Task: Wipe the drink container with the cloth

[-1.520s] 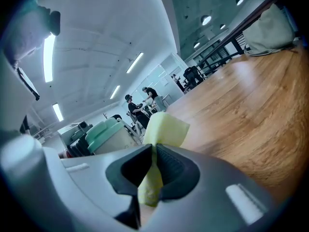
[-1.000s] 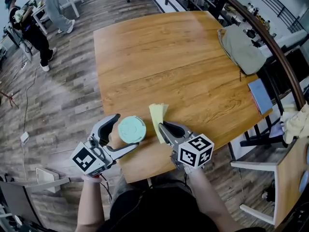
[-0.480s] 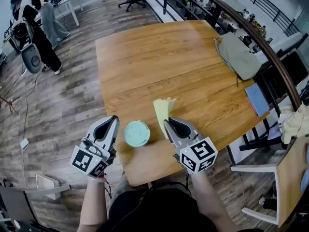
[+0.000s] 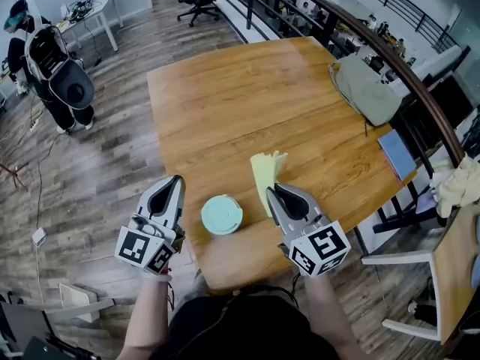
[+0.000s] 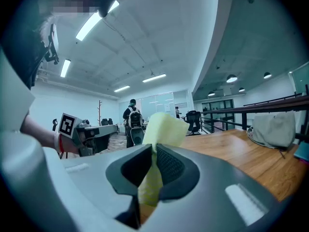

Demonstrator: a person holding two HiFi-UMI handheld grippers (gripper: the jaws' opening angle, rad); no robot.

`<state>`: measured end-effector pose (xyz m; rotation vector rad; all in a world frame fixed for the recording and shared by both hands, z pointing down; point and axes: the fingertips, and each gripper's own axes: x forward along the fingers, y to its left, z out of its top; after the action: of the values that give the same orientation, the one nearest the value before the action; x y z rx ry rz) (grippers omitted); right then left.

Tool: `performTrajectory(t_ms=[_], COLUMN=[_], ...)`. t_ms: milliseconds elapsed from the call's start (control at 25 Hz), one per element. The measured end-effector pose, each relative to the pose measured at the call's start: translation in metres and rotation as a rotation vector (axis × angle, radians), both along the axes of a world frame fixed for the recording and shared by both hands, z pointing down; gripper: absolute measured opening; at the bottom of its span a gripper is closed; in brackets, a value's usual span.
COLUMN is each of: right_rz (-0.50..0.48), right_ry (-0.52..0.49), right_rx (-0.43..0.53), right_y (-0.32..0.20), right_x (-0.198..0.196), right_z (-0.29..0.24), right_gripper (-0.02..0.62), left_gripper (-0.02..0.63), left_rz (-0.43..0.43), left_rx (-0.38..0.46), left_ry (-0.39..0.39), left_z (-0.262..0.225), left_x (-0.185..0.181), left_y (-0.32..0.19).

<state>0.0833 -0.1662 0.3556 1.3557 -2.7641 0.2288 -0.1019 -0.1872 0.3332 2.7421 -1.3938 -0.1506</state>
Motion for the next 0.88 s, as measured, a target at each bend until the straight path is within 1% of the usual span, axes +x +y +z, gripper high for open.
performTrajectory(t_ms=[400, 640, 760, 880], right_rz=[0.091, 0.151, 0.185, 0.234], right_ry=[0.002, 0.031, 0.023, 0.017], right_rx=[0.082, 0.139, 0.121, 0.06], right_y=[0.003, 0.007, 0.009, 0.009], right_x=[0.001, 0.003, 0.006, 0.013], right_z=[-0.027, -0.038, -0.037, -0.027], right_gripper=[0.038, 0.038, 0.038, 0.038], left_gripper=[-0.003, -0.003, -0.003, -0.003], left_rz=[0.042, 0.055, 0.062, 0.066], left_rx=[0.023, 0.037, 0.034, 0.027], left_ry=[0.022, 0.021, 0.014, 0.013], left_z=[-0.012, -0.015, -0.015, -0.014], left_x=[0.004, 0.006, 0.006, 0.006], left_y=[-0.01, -0.013, -0.013, -0.014])
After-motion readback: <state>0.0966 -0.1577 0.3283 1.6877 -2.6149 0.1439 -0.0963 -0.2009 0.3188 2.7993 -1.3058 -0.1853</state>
